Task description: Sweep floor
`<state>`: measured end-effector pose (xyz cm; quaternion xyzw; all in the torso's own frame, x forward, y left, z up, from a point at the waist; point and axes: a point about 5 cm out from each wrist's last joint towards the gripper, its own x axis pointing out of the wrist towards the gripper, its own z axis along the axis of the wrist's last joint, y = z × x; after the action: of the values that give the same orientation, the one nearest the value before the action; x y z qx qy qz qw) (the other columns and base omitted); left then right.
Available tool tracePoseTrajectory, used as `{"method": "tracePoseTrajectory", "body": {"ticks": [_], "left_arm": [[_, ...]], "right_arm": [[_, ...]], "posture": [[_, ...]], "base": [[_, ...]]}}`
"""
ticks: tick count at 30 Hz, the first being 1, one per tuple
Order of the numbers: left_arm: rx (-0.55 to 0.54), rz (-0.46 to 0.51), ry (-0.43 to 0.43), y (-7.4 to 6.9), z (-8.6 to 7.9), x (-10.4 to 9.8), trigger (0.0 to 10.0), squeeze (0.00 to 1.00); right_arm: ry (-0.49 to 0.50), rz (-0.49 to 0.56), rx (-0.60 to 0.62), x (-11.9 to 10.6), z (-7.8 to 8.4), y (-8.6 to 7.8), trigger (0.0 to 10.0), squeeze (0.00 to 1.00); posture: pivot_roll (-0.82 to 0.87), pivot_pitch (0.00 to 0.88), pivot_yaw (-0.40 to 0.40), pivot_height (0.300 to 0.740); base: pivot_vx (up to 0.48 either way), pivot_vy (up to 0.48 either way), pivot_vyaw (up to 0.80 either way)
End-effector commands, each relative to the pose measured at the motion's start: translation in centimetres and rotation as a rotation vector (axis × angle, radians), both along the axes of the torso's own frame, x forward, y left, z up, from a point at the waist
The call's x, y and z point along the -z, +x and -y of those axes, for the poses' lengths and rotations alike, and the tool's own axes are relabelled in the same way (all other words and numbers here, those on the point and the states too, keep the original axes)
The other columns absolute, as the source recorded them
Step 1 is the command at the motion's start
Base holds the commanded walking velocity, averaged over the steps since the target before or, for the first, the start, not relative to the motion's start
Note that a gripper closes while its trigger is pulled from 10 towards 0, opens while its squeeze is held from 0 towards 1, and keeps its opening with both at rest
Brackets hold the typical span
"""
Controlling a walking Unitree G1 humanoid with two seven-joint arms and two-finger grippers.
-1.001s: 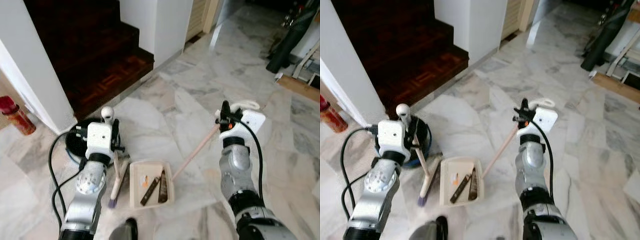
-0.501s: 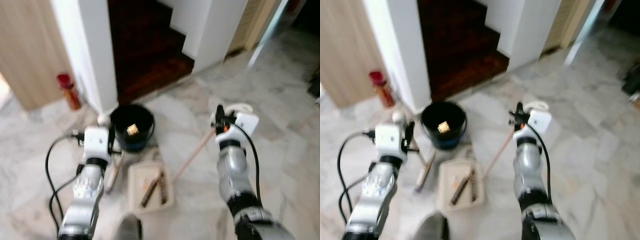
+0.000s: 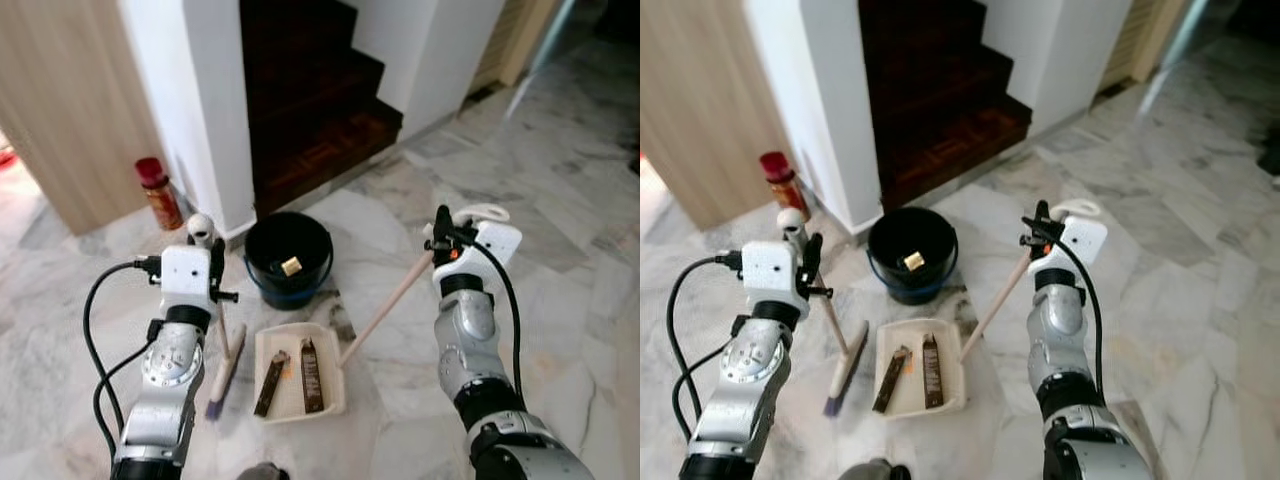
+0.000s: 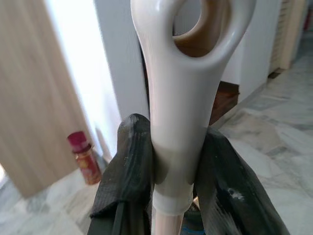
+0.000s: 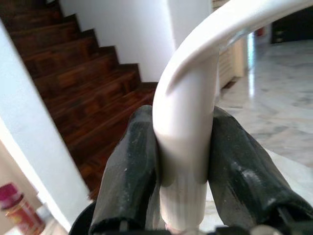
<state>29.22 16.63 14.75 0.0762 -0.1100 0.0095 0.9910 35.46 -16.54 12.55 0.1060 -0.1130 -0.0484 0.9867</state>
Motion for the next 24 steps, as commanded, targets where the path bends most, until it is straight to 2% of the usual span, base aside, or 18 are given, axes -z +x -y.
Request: {"method": "tracePoseTrajectory", "body": {"ticks": [1,16,24], "left_arm": [[0.016,0.040,0.008,-0.05,0.46,-0.92,10.0,0.00],[0.014,0.040,0.014,-0.02,0.27,-1.01,10.0,0.00],[0.012,0.037,0.019,0.01,0.16,-1.01,10.0,0.00]], "right_arm": [[0.021,0.025,0.027,-0.58,0.60,0.07,10.0,0.00],[0.045,-0.001,0.037,-0.16,0.50,0.05,10.0,0.00],[0.054,-0.012,0.041,-0.01,0.52,0.06,10.0,0.00]], "posture": [[0.16,0.099,-0.073,0.740],[0.16,0.095,-0.071,0.740],[0.16,0.094,-0.071,0.740]], "base": [[0.000,0.480,0.00],[0.000,0.480,0.00],[0.000,0.480,-0.78]]}}
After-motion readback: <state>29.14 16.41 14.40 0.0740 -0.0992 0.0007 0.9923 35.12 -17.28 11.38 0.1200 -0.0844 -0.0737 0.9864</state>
